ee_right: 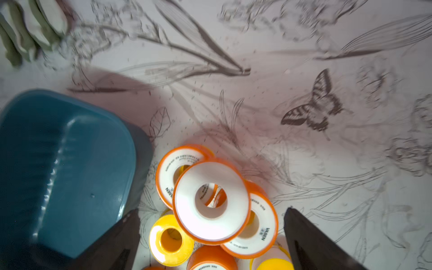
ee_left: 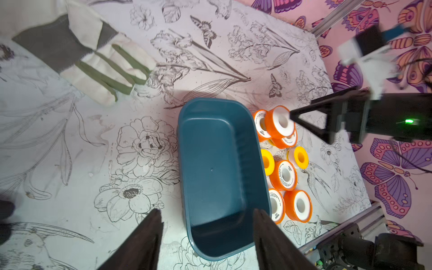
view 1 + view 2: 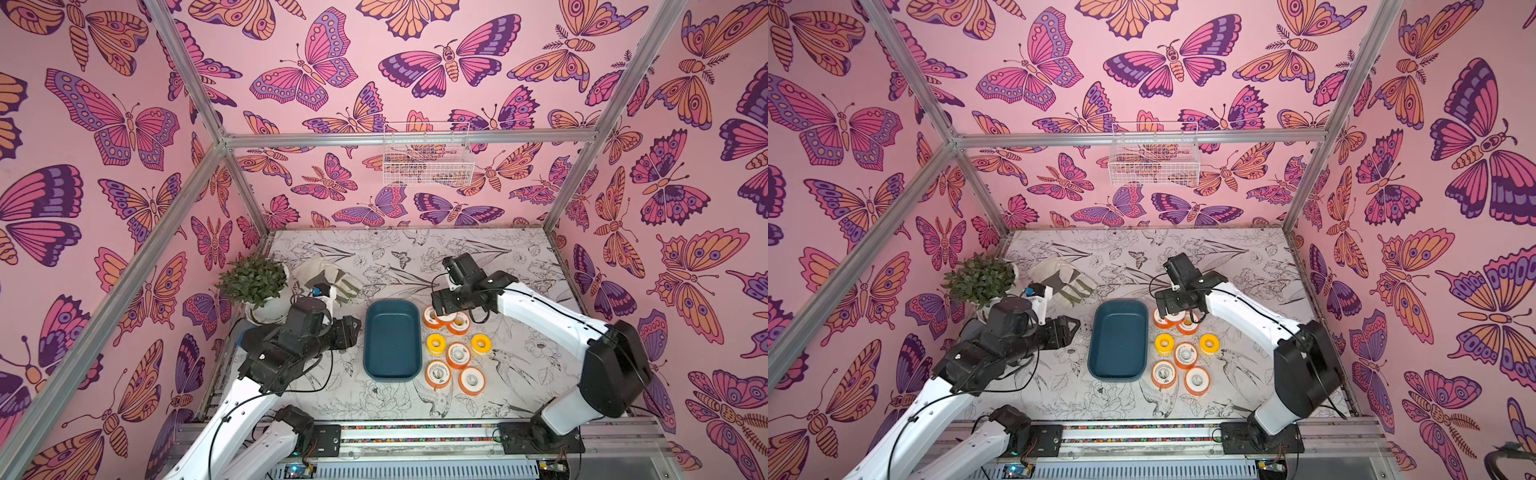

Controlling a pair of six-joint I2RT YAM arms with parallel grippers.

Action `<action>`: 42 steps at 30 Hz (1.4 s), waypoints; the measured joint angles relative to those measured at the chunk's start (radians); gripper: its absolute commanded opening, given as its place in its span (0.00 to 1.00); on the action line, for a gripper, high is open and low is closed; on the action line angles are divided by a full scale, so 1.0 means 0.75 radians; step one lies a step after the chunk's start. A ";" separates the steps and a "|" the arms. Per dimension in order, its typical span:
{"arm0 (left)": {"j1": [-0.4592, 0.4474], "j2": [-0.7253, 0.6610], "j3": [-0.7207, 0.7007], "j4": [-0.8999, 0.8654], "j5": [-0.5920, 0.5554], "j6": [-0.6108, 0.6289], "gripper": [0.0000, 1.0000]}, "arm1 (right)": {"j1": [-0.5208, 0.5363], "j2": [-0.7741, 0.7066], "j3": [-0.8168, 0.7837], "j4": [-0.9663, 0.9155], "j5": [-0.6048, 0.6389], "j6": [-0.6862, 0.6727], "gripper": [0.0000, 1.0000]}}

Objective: Put the sealing tape into the storage box
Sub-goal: Pick up the sealing tape at the center of the board.

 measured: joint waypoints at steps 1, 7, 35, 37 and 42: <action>0.000 -0.012 0.008 -0.019 -0.010 0.012 0.75 | 0.003 0.028 0.006 -0.023 -0.011 -0.001 0.99; 0.000 -0.070 -0.006 -0.113 -0.061 0.058 0.77 | 0.015 0.094 0.018 -0.115 -0.029 -0.001 0.99; 0.073 -0.016 -0.013 -0.143 -0.032 0.093 0.77 | 0.019 0.210 0.110 -0.138 -0.010 -0.002 0.78; 0.079 -0.015 -0.014 -0.143 -0.032 0.093 0.77 | 0.019 0.210 0.110 -0.138 -0.009 -0.001 0.76; 0.088 -0.014 -0.014 -0.143 -0.031 0.093 0.77 | 0.019 0.209 0.110 -0.138 -0.008 -0.001 0.74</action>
